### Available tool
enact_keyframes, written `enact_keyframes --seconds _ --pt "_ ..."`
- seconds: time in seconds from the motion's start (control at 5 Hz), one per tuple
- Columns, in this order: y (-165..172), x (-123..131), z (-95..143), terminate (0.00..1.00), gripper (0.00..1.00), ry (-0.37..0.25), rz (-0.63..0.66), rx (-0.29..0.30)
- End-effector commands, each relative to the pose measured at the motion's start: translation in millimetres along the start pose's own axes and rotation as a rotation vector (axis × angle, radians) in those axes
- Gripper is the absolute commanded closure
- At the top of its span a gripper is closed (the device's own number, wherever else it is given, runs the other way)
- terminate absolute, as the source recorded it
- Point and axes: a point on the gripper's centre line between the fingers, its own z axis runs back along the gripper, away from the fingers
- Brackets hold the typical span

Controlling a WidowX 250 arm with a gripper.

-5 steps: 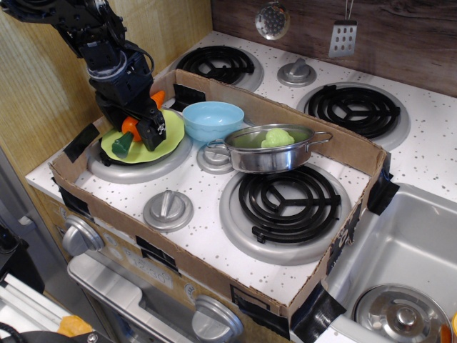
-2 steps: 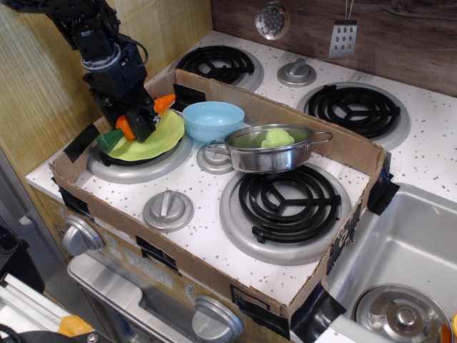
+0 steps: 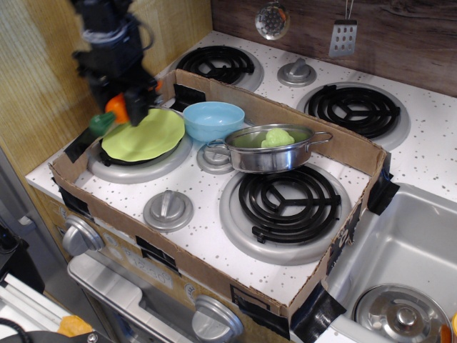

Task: Take carrot off plate

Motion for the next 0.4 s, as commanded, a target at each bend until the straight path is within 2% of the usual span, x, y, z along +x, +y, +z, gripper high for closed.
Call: enact_keyframes --seconds 0.0,0.2 --pt "-47 23 52 0.0 1.0 -0.005 0.175 -0.064" --pt "-84 17 51 0.0 1.0 0.002 0.144 -0.069"
